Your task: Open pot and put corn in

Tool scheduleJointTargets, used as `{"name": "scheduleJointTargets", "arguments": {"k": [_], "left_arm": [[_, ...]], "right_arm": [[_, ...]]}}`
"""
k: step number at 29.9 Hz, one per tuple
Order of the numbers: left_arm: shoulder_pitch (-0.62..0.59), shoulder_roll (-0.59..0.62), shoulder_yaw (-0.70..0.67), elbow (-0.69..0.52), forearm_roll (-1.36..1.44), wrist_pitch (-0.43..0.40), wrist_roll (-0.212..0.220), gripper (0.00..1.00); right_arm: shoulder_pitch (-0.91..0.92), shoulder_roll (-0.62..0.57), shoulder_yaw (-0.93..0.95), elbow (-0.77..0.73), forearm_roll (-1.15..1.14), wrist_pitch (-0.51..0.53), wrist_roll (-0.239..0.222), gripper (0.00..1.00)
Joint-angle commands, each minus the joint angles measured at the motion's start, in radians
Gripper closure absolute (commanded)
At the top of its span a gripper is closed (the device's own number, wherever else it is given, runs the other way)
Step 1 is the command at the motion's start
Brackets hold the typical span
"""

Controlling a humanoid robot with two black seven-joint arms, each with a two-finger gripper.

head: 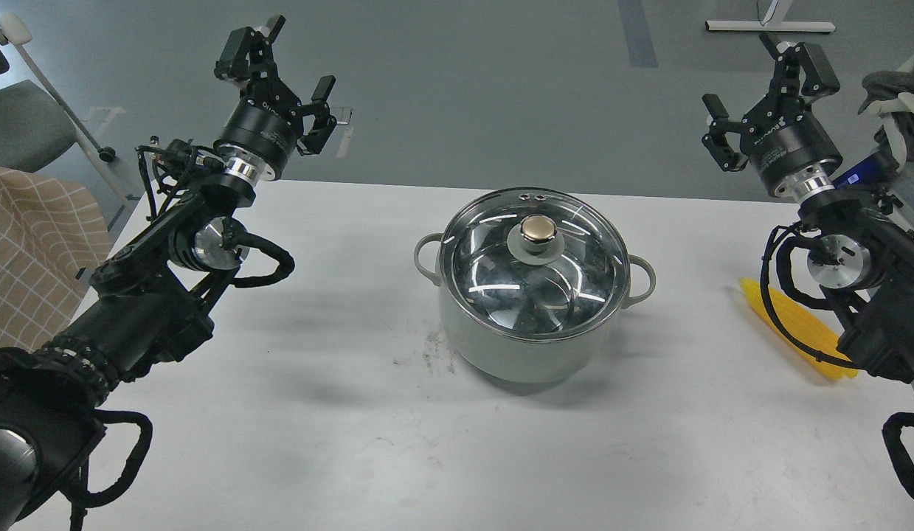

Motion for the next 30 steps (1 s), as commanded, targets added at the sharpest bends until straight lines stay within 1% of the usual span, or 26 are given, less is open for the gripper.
{"name": "scheduleJointTargets", "arguments": {"k": [1,12,23,25,29,30], "left_arm": [[0.001,0.0,0.002,-0.003,0.005,-0.001,-0.001,0.02],[-0.002,0.002,0.002,-0.011,0.007,-0.007,-0.001,0.02],[-0.009,0.002,0.002,-0.02,0.012,-0.005,0.0,0.02],[-0.016,0.015,0.004,-0.047,0.042,-0.004,0.0,0.02],[-0.054,0.064,0.004,-0.129,0.249,0.001,-0.001,0.02],[-0.06,0.084,0.002,-0.177,0.333,0.001,-0.001,0.02]], "right_arm": [[0.0,-0.003,-0.002,0.001,0.0,0.0,0.0,0.0],[-0.002,-0.023,0.0,0.024,-0.002,-0.01,0.0,0.0],[-0.008,-0.05,-0.002,0.08,-0.002,-0.019,0.0,0.0],[-0.009,-0.062,-0.002,0.09,-0.002,-0.019,0.0,0.0],[-0.017,-0.107,-0.002,0.127,-0.002,-0.027,0.0,0.0],[-0.022,-0.122,-0.002,0.144,-0.002,-0.03,0.0,0.0]]}}
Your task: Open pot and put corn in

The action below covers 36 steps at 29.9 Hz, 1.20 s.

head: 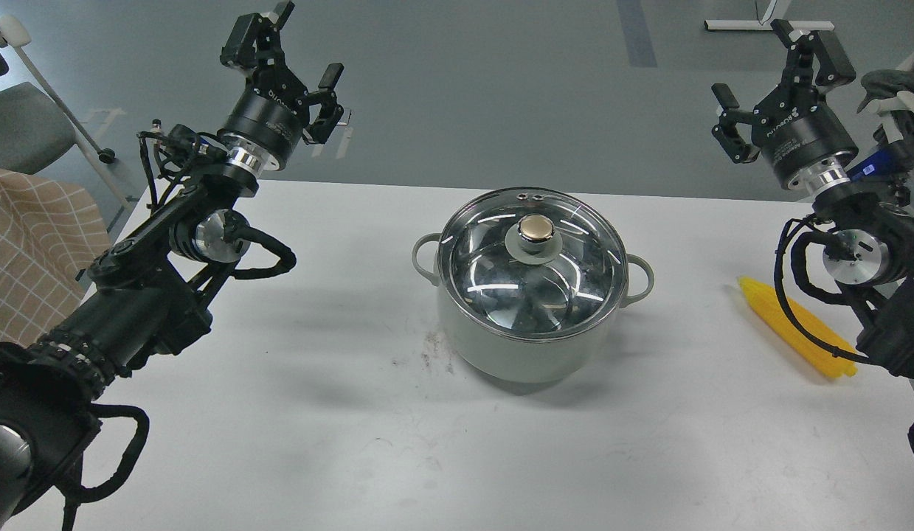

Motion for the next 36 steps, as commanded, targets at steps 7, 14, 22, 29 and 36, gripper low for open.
{"name": "scheduleJointTargets", "arguments": {"k": [7,14,22,29,36], "left_arm": [[-0.024,0.156,0.002,-0.417,0.597,-0.001,0.005,0.02],[-0.031,0.144,0.045,-0.555,1.346,0.025,-0.003,0.02],[-0.131,0.019,0.297,-0.448,1.703,0.167,-0.034,0.03],[-0.157,-0.078,0.372,-0.316,1.703,0.187,-0.035,0.03],[-0.163,-0.109,0.422,-0.198,1.703,0.191,-0.035,0.04]], "right_arm": [[-0.062,-0.125,0.002,0.12,0.0,-0.023,0.0,0.0],[-0.117,-0.186,0.035,0.177,0.0,-0.038,0.0,0.0],[-0.15,-0.191,0.074,0.191,0.0,-0.041,0.0,0.0],[-0.177,-0.199,0.101,0.203,0.0,-0.043,0.0,0.0],[-0.182,-0.199,0.104,0.213,-0.003,-0.043,0.0,0.0]]}}
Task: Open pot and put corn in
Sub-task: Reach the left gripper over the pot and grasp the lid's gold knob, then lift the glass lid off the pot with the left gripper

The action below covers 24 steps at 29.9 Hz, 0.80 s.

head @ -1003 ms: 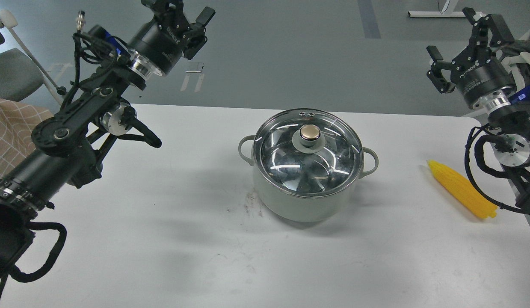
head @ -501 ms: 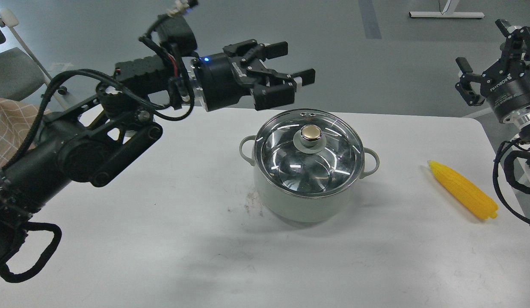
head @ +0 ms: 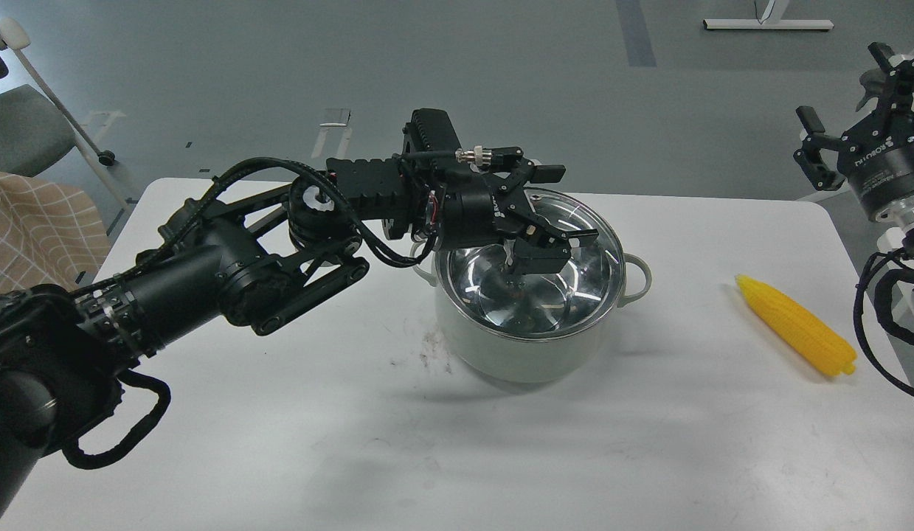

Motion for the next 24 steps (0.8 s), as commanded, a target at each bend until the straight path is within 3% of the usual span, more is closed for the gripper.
{"name": "scheduleJointTargets", "arguments": {"k": [1,13,16,20,24], "left_arm": [[0.003,-0.004,0.021,0.044,0.0,0.002,0.0,0.04],[0.015,0.002,0.047,0.064,0.0,0.008,0.0,0.07],[0.015,0.004,0.047,0.066,0.0,0.008,0.0,0.15],[0.018,0.007,0.047,0.064,0.0,0.008,0.0,0.4],[0.02,0.007,0.047,0.064,0.0,0.008,0.0,0.5]], "right_arm": [[-0.002,0.001,0.001,0.002,-0.001,0.0,0.0,0.0],[-0.004,-0.001,-0.001,0.003,-0.001,0.0,0.0,0.0],[-0.004,-0.001,-0.001,0.003,-0.001,0.0,0.0,0.0],[-0.004,0.001,-0.001,0.003,-0.001,0.0,0.0,0.0],[-0.004,0.001,-0.001,0.003,-0.001,0.0,0.0,0.0]]}}
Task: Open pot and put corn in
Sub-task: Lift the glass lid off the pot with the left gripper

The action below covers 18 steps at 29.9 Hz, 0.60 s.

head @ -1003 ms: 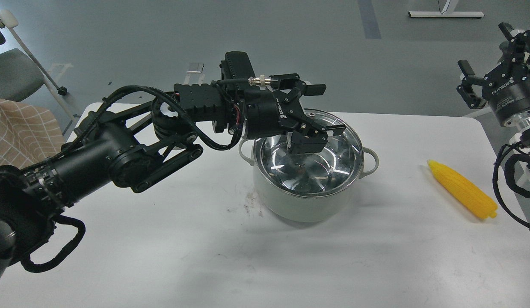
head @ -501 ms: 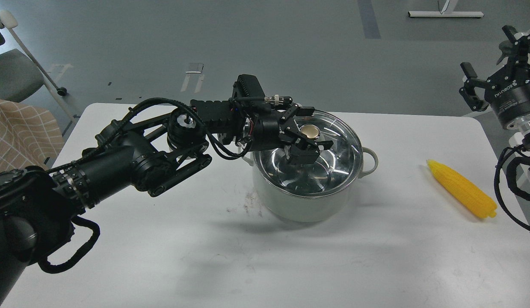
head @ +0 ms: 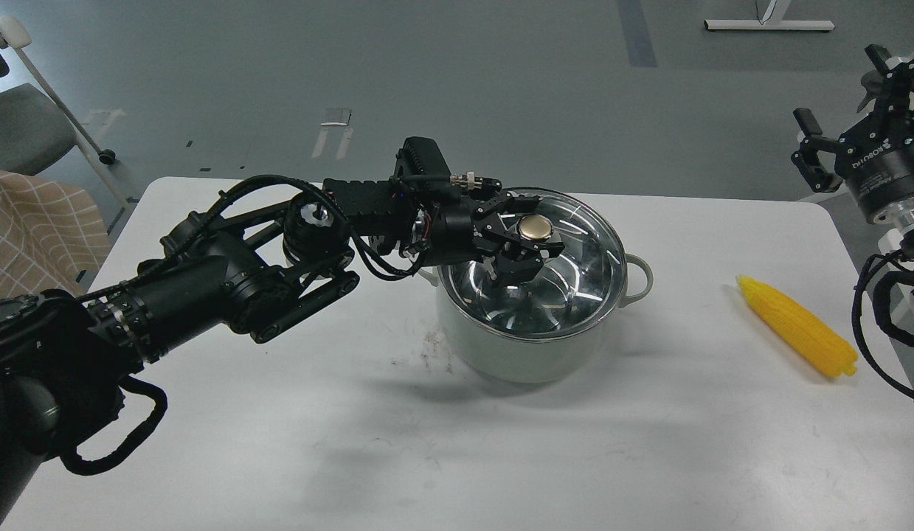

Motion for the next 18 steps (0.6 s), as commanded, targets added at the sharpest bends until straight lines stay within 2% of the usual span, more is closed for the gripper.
{"name": "scheduleJointTargets", "arguments": {"k": [1,7,12,18], "left_arm": [[0.006,0.0,0.0,0.0,0.0,0.0,0.002,0.5],[0.009,-0.004,0.0,-0.002,0.0,0.0,0.0,0.5],[-0.003,-0.004,-0.003,-0.013,0.0,0.002,-0.002,0.59],[-0.115,0.019,-0.006,-0.022,0.0,-0.001,-0.004,0.58]], "right_arm": [[0.0,0.001,0.0,0.0,0.0,0.0,0.0,0.0],[-0.001,-0.001,0.0,0.004,0.0,0.0,0.0,0.0],[-0.006,-0.001,0.0,0.011,0.0,0.0,0.0,0.0],[-0.008,-0.002,0.001,0.014,0.0,0.0,0.0,0.0]]}}
